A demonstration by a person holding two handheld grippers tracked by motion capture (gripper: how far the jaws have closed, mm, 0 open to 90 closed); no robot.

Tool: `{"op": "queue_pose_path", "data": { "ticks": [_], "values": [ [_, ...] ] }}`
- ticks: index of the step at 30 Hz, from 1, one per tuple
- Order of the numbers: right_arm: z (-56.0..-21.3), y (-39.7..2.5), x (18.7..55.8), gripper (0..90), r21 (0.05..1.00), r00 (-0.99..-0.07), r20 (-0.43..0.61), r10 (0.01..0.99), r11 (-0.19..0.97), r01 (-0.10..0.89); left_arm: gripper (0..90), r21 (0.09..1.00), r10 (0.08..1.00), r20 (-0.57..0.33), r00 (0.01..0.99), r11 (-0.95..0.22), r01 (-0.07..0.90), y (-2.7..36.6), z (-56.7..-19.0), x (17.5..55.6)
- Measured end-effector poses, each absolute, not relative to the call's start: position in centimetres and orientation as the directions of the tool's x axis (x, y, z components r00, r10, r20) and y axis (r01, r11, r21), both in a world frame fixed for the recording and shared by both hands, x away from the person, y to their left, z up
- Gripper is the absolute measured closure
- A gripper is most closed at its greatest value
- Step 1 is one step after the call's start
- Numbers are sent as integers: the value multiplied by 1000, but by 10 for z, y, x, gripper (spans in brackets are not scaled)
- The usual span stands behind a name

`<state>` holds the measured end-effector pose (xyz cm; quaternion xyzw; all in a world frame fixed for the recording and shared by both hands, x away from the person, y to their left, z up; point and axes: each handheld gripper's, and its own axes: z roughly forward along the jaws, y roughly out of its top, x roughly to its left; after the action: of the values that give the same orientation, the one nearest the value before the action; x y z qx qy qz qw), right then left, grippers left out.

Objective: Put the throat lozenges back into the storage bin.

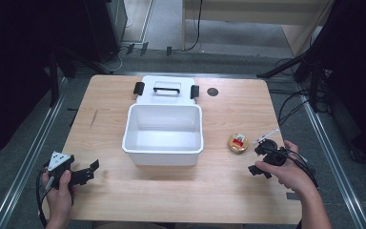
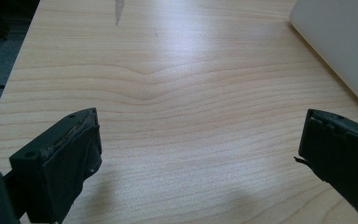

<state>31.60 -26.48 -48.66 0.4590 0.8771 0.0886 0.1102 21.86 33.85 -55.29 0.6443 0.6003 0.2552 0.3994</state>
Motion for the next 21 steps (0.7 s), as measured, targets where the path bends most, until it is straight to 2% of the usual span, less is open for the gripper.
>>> {"op": "queue_pose_path", "data": {
  "ticks": [9, 21],
  "values": [
    [-482, -257, 331, 130, 168, -584, -86, 807, 590, 790, 0, 820, 977, -151, 149, 39, 571, 339, -553, 219],
    [-477, -244, 346, 122, 105, -608, -81, 790, 613, 783, 0, 820, 977, -148, 152, 35, 572, 338, -553, 219]
  ]
}}
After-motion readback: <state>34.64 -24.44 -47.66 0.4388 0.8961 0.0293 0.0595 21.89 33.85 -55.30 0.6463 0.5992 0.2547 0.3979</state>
